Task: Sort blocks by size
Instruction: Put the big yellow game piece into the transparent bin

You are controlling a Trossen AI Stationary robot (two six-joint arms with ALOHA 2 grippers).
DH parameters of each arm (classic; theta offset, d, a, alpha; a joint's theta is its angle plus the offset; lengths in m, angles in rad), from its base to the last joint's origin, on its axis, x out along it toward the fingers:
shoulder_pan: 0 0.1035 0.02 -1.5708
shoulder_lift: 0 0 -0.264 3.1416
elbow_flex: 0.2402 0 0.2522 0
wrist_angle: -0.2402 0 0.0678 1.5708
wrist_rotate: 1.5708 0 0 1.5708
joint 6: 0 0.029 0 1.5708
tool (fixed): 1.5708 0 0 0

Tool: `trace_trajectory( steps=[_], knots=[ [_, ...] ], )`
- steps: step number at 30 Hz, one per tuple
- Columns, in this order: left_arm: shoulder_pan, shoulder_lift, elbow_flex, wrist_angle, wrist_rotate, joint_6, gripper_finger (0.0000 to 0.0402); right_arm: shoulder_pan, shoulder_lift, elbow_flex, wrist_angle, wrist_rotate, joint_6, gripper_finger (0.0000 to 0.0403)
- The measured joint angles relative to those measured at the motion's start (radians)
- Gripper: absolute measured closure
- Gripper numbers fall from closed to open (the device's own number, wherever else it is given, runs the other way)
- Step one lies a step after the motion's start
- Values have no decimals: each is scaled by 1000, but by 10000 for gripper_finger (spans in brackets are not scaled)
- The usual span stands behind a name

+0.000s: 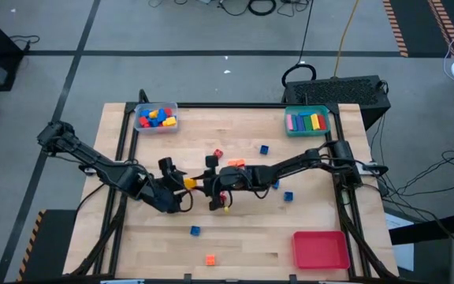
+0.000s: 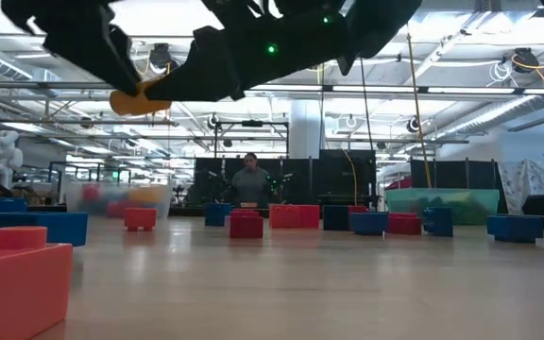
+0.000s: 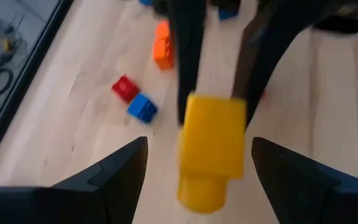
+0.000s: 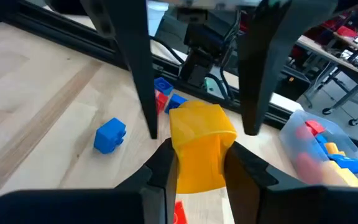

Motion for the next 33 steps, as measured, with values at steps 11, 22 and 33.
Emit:
trace_trajectory(
  steps=[11, 22, 33],
  knots=[
    [62, 0, 0, 23, 101, 22, 176, 0, 0, 0, 19, 1, 11, 314],
    [125, 0, 4, -65, 102, 18, 261, -4, 0, 0, 28, 93, 127, 267],
    [298, -21, 0, -337, -16, -98, 261, -15, -5, 0, -50, 158, 271, 159]
  ],
)
